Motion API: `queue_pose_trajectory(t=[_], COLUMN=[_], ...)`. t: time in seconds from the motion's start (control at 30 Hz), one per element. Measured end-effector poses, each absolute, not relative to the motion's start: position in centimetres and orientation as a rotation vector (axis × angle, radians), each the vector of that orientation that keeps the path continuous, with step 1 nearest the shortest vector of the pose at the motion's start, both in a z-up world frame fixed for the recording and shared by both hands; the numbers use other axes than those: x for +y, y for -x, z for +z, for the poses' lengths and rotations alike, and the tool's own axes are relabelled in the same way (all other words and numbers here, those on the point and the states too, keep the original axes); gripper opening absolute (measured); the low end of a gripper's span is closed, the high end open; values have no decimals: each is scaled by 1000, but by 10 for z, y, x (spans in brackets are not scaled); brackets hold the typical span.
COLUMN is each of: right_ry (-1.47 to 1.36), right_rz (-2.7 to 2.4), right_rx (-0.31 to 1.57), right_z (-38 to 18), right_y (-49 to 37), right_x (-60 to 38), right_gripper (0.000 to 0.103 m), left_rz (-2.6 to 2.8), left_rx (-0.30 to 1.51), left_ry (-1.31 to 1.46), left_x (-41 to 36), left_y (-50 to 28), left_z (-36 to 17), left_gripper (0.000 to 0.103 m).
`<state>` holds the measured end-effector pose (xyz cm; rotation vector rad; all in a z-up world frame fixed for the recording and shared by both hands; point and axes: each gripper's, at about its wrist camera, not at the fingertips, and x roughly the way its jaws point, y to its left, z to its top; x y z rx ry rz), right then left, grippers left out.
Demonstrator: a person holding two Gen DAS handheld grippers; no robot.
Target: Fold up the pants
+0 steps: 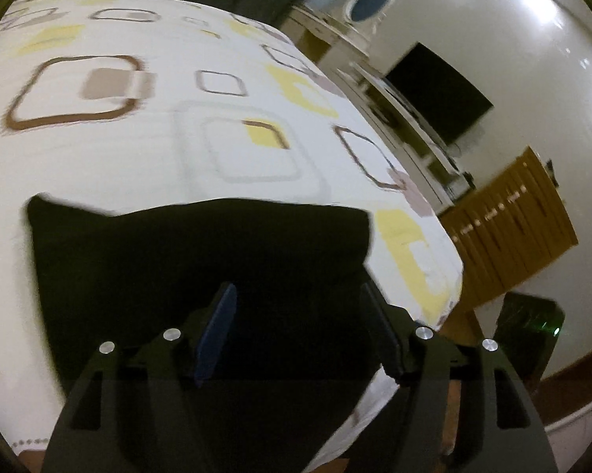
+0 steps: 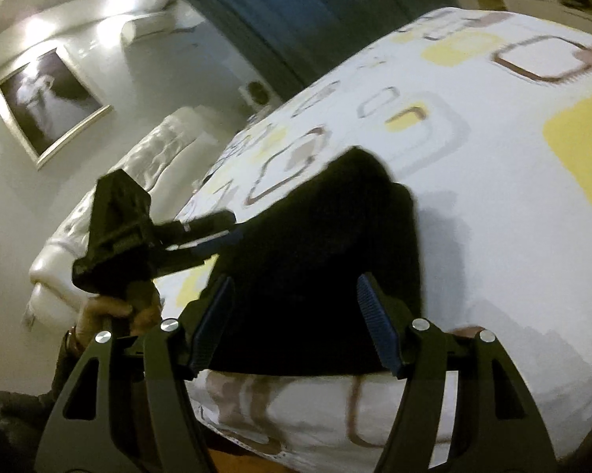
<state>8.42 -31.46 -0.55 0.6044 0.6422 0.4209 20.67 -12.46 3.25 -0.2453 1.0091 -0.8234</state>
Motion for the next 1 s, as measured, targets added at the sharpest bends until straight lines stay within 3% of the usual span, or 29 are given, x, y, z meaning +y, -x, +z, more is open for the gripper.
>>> queue_pose_trajectory(t=[0.3,0.57,0.73,0.83,1.0], right_ry=[-453,-459,-572,-719,-758], right_rz=[262,203,224,342,438], right_rx=[777,828,799,780,852], right_z=[-23,-48,-38,-38,-49], right_y=[-99,-86,-74,-81,-120], right_x=[-297,-314,-344,-369,-380], right_gripper=[65,60,71,79,79], left_rz=[-743,-771,-722,-724,-746], left_rx=[1016,943,862,897,1002], left_ry=[227,203,192,236,366], left_x=[-73,-63,-32,-9,15], left_y=[-203,-193,-186,-198,-220], left_z=[-8,-13,6,2,-21], left_gripper=[65,65,65,71,71])
